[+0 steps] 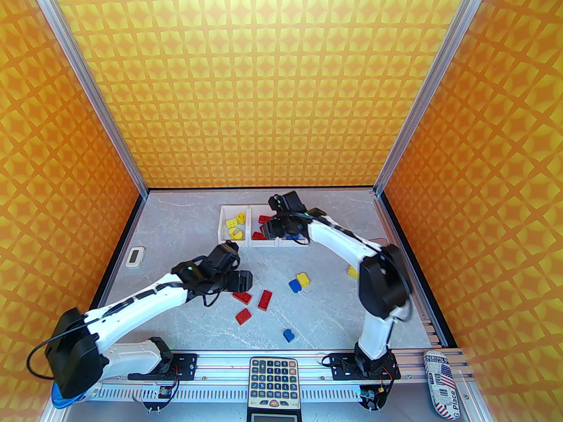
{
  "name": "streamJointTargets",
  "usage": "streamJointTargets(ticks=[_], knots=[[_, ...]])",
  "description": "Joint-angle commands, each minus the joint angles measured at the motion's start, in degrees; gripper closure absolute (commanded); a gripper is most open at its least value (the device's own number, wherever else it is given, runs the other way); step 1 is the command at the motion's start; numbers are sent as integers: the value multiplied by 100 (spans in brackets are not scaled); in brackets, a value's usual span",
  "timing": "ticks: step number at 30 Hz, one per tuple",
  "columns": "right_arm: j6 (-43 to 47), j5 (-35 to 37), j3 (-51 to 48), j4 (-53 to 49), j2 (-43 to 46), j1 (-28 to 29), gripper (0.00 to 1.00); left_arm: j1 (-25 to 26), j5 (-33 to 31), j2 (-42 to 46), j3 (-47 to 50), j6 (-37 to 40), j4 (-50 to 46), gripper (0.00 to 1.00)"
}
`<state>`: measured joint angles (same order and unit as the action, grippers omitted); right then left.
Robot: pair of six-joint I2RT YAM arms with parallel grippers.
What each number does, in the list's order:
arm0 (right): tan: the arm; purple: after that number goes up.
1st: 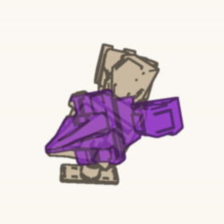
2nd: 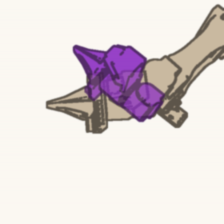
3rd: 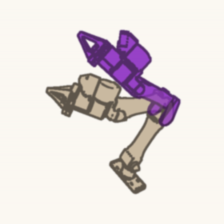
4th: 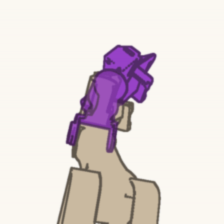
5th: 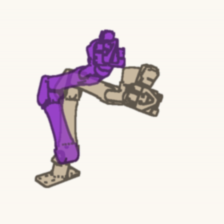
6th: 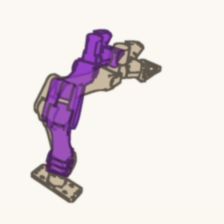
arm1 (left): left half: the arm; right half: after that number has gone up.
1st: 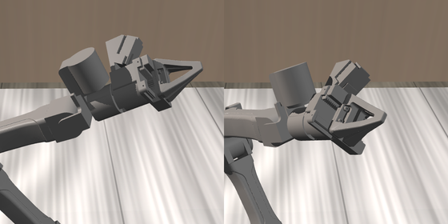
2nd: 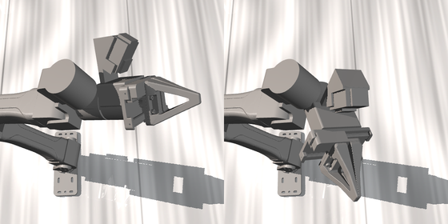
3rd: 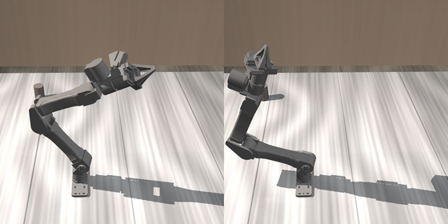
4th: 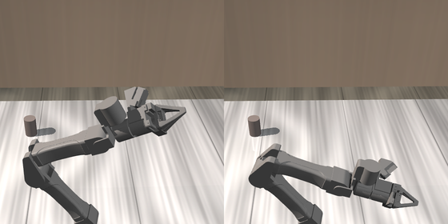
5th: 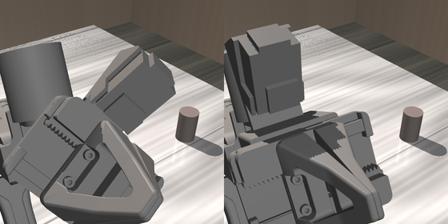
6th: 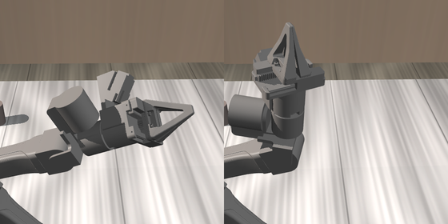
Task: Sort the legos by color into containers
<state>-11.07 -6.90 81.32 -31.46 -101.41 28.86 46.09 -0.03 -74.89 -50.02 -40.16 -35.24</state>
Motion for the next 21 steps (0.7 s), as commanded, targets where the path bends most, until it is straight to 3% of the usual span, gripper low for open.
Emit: streamJointTargets(ticks=[1,8,21], knots=[[95,129,-471,110,532,34,42,200,-85,-112,222,-784,75,20],[141,328,-1263,68,1216,35,42,606,-93,-377,535,-1430,411,19],[52,476,-1816,154,1569,33,42,614,-49,-1078,147,-1117,544,19]])
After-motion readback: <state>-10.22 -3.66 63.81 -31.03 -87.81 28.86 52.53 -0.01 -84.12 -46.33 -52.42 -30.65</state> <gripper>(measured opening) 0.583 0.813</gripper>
